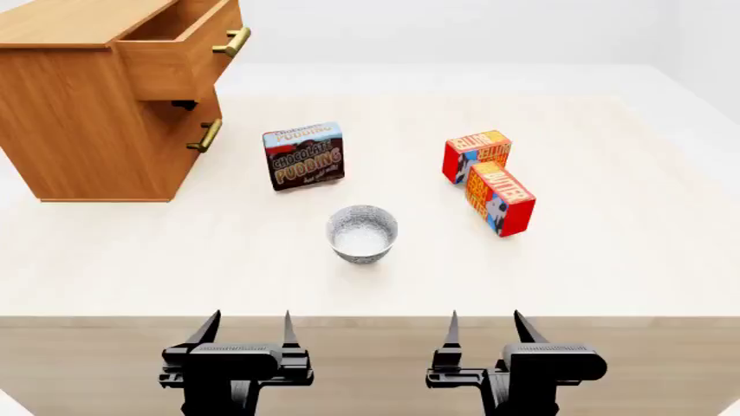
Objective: Put the bowl in the top drawer of the cabinet.
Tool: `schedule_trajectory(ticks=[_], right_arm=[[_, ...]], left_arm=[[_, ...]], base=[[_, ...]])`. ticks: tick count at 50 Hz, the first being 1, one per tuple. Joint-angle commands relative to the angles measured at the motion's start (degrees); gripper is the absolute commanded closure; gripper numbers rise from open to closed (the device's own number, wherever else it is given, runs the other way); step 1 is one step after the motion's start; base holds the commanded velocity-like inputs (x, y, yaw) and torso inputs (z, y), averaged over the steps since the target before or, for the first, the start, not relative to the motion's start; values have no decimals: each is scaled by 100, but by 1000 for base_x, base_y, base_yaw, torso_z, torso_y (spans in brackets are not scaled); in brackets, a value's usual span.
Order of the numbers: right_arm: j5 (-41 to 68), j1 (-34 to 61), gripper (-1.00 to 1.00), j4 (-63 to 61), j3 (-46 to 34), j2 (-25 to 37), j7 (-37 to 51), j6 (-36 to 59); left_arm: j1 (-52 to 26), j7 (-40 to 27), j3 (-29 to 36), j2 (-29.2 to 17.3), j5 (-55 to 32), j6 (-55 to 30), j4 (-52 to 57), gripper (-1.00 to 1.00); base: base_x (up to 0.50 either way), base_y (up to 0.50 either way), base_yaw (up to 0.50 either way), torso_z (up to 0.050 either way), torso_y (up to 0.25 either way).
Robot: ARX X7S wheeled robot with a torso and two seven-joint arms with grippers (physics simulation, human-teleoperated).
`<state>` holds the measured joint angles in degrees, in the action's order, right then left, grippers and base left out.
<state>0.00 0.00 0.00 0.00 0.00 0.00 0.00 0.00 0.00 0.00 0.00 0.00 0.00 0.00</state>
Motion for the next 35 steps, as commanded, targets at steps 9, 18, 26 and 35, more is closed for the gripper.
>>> schedule_trajectory(ticks=[9, 18, 26, 35], right_arm=[[300, 45, -100, 22, -254, 230, 279, 235], [129, 199, -100, -277, -427, 405, 500, 763], [238, 541, -100, -1270, -315, 633, 526, 1826], [485, 1358, -100, -2258, -229, 895, 402, 3308]], left_arm=[[0, -347, 293, -217, -271, -82, 166, -100], [-161, -372, 365, -356, -503, -278, 363, -100], [-844, -401, 426, -578, -610, -1430, 1216, -100], [-2092, -445, 436, -754, -735, -2895, 1680, -100]], base=[[0, 0, 0, 0, 0], [0, 0, 0, 21, 0], [0, 0, 0, 50, 0], [0, 0, 0, 50, 0]])
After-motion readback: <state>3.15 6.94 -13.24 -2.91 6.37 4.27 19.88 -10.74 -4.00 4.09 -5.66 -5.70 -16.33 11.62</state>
